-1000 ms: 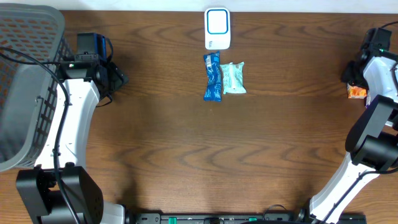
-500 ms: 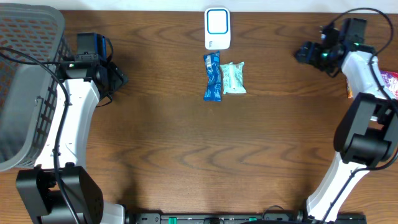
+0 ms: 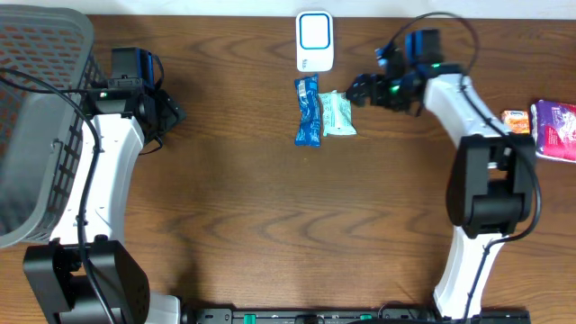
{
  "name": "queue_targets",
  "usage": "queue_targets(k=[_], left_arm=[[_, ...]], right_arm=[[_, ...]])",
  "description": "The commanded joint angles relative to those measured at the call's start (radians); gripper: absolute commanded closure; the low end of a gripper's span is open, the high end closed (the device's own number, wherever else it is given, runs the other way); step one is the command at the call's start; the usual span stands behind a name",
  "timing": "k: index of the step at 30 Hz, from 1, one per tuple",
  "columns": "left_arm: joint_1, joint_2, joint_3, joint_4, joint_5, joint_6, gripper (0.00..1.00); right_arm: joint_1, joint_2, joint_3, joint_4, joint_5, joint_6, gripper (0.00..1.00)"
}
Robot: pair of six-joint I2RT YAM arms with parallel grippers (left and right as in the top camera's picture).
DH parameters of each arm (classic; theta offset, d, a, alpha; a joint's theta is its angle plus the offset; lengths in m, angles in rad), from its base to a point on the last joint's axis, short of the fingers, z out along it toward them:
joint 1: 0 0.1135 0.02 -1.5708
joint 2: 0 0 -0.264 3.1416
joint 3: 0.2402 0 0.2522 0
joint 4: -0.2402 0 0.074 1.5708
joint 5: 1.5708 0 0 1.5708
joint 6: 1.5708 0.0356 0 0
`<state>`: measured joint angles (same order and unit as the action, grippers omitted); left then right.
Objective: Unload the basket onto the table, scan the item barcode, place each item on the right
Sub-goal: 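Reach the right gripper left and grasp the mint-green pack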
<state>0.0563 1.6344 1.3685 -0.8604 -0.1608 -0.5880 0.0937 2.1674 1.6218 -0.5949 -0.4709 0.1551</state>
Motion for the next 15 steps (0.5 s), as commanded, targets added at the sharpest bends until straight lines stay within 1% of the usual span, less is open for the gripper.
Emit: queue_targets(k=[1, 7, 12, 15], left_arm=[[0.002, 0.004, 0.0, -0.003, -0.012, -0.012, 0.02], [0.002, 0.004, 0.0, -0.003, -0.012, -0.012, 0.02], [0.002, 0.004, 0.0, -0.003, -0.012, -0.012, 0.02], [0.002, 0.004, 0.0, -0.003, -0.012, -0.012, 0.02]], right_arm=[[0.026, -0.039, -0.045, 0.029, 0.024, 0.12, 0.05], [0.054, -0.039, -0.135, 0.098, 0.047, 0.208, 0.21], [0.055, -0.039, -0.209, 0.183, 0.047, 0.219, 0.31], [0.06, -0.039, -0.263, 0.233, 0.046, 0.25, 0.42]])
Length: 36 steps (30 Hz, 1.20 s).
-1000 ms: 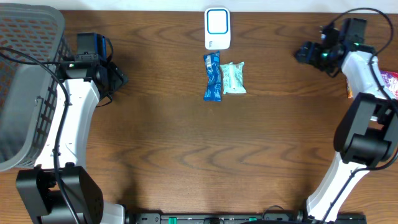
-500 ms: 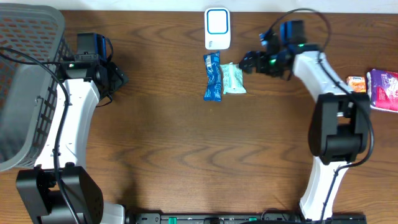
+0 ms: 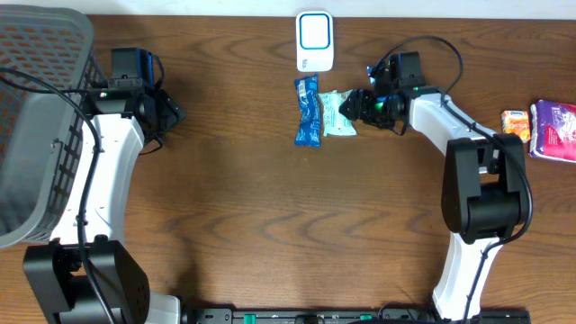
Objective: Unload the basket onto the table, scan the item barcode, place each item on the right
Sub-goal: 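Reach the right gripper left and grasp the mint-green pack, then lift the mint-green pack and hold its barcode under the scanner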
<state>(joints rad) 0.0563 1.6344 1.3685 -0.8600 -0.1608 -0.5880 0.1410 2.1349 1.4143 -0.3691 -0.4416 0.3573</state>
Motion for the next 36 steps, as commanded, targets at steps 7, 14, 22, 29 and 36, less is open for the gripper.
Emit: queue_targets(k=[7, 14, 22, 29, 36], left_arm=[[0.002, 0.004, 0.0, -0.003, -0.012, -0.012, 0.02], [0.002, 0.004, 0.0, -0.003, -0.012, -0.012, 0.02], [0.002, 0.004, 0.0, -0.003, -0.012, -0.012, 0.02], [0.002, 0.004, 0.0, -0.003, -0.012, -0.012, 0.02], [0.002, 0.004, 0.0, -0.003, -0.012, -0.012, 0.02]], right_arm=[[0.051, -0.006, -0.132, 0.071, -0.051, 0.061, 0.45], [0.076, -0.006, -0.166, 0.111, -0.018, 0.103, 0.64], [0.056, -0.013, -0.163, 0.139, -0.008, 0.041, 0.99], [0.05, -0.131, -0.156, 0.136, 0.101, -0.315, 0.99], [0.126, -0.267, -0.156, 0.15, 0.616, -0.673, 0.99]])
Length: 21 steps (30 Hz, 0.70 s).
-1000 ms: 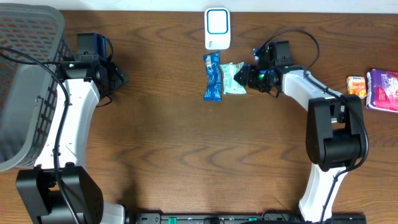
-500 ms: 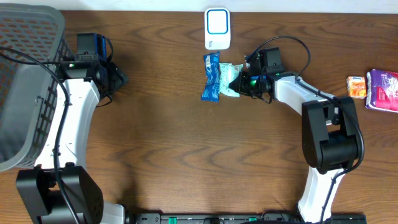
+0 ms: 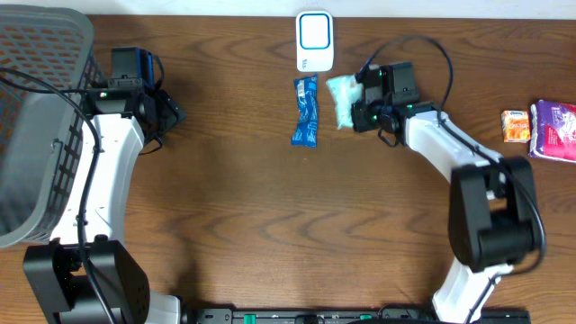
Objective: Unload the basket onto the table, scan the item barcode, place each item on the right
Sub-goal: 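Lift the mint-green pack and hold its barcode under the scanner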
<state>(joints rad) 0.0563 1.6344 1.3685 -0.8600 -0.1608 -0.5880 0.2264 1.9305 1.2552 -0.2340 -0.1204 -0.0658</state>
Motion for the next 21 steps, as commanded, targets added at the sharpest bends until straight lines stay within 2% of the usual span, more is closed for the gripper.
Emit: queue_targets(k=[1, 5, 11, 15, 18, 21], left_arm=[[0.002, 0.004, 0.0, -0.003, -0.012, -0.012, 0.02], [0.002, 0.004, 0.0, -0.003, -0.012, -0.012, 0.02], [0.002, 0.004, 0.0, -0.003, -0.012, -0.012, 0.02], [0.002, 0.004, 0.0, -0.003, -0.012, -0.012, 0.02], [0.002, 0.004, 0.0, -0.003, -0.012, -0.012, 0.02], [0.002, 0.004, 0.0, -0.003, -0.012, -0.012, 0.02]], right_arm=[[0.054, -0.063, 0.003, 0.023, 0.354, -0.307, 0.99], [0.093, -0.058, 0.002, 0.032, 0.46, -0.458, 0.99], [0.116, -0.058, 0.002, 0.039, 0.429, -0.461, 0.99], [0.129, -0.058, 0.002, 0.014, 0.247, -0.407, 0.99], [0.129, -0.058, 0.002, -0.033, 0.029, -0.408, 0.99], [0.129, -0.058, 0.002, -0.078, -0.096, -0.416, 0.99]])
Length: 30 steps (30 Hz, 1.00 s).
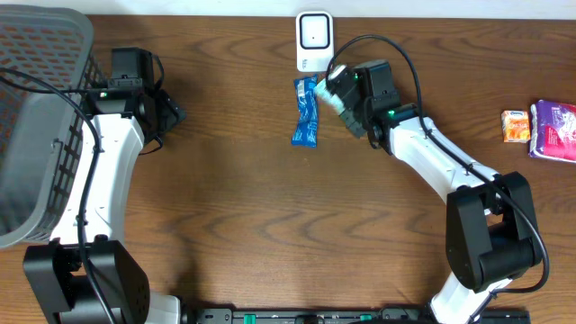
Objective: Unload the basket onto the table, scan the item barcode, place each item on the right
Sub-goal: 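Lift the mint-green pack and hold its barcode under the scanner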
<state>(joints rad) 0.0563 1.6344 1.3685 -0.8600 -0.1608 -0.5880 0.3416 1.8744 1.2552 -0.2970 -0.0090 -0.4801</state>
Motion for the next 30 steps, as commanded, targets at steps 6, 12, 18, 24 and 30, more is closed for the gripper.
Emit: queue_targets(k=[6, 12, 18, 24, 30], left_arm=[[0.002, 0.004, 0.0, -0.003, -0.012, -0.012, 0.02], [0.002, 0.004, 0.0, -0.003, -0.012, -0.012, 0.02], [0.002, 0.004, 0.0, -0.003, -0.012, -0.012, 0.02], [0.002, 0.004, 0.0, -0.003, -0.012, -0.012, 0.02], [0.002, 0.004, 0.0, -0.003, -0.012, -0.012, 0.02]], right_arm=[[0.013, -0.002, 0.002, -0.125, -0.291, -0.157, 0.99], [0.013, -0.002, 0.002, -0.106, -0.178, -0.169, 0.99], [0.013, -0.04, 0.002, 0.041, 0.178, 0.051, 0.99], [0.013, -0.092, 0.002, 0.203, 0.515, 0.058, 0.99], [0.001, -0.031, 0.002, 0.169, 0.714, 0.058, 0.99]])
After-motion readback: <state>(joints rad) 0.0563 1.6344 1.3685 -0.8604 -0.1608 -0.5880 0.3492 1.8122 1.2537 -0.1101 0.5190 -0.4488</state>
